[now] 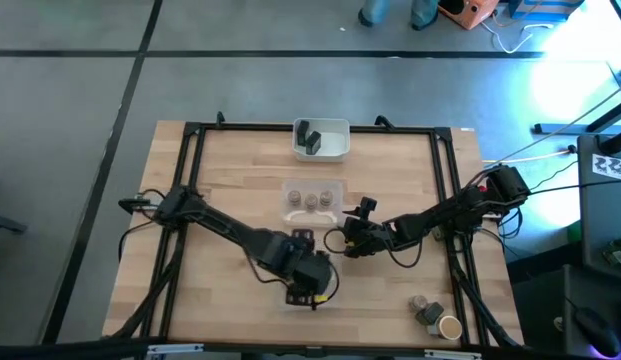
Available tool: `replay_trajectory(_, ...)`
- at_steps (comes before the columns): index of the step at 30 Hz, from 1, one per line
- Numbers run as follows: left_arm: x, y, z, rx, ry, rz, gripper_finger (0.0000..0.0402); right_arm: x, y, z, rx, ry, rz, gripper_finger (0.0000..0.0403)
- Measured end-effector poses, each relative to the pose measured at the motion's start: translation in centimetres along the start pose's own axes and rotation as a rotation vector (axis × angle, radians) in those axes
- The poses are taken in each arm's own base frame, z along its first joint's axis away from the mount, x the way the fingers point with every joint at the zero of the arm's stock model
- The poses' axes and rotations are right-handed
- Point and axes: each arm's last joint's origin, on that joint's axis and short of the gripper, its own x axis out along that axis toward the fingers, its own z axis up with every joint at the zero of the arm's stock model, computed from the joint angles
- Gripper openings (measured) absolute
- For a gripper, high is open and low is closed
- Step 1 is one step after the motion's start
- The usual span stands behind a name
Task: Sort spices by type
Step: Put the gold seasoning bottle into the bottom transparent bin
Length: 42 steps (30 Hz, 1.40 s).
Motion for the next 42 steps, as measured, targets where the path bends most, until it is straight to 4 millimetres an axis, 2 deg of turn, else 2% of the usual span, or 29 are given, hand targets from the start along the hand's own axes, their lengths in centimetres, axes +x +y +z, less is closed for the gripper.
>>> replay_trajectory(5,-4.8,-1.1,-2.5,0.023,-0.010,0.120,0.0345,0.0,0.0,0.0,0.026,-0.002,0.011,0.0225)
replay_trajectory(8,-6.1,-2.2,-4.8,0.032,-0.017,0.212,0.0345,-0.3,0.2,0.4,0.019,0.003,0.022,0.0225)
replay_trajectory(10,-6.4,-2.9,-6.5,0.021,-0.017,0.224,0.0345,-1.2,0.4,1.1,0.004,0.003,0.044,0.0225)
replay_trajectory(13,-6.1,-3.6,-9.3,0.007,-0.028,0.254,0.0345,-3.3,0.5,2.6,-0.026,0.013,0.075,0.0225)
replay_trajectory(16,-4.8,-4.4,-12.0,0.003,-0.060,0.240,0.0345,-6.1,0.6,4.2,-0.024,0.024,0.106,0.0225)
replay_trajectory(23,-1.8,-6.6,-15.3,-0.079,-0.287,0.126,0.0345,-13.6,1.9,7.5,-0.002,0.044,0.250,0.0225)
replay_trajectory(27,-0.1,-7.7,-16.0,-0.101,-0.394,0.051,0.0345,-17.9,2.8,8.8,0.024,0.058,0.392,0.0225)
replay_trajectory(32,1.0,-8.1,-16.0,-0.131,-0.495,-0.021,0.0345,-22.1,4.3,9.3,0.087,0.088,0.546,0.0225)
replay_trajectory(37,1.1,-8.5,-15.6,-0.154,-0.585,-0.075,0.0345,-25.0,6.3,9.2,0.133,0.173,0.576,0.0225)
replay_trajectory(42,0.9,-8.7,-15.2,-0.144,-0.629,-0.094,0.0345,-26.9,7.3,9.0,0.164,0.335,0.510,0.0225)
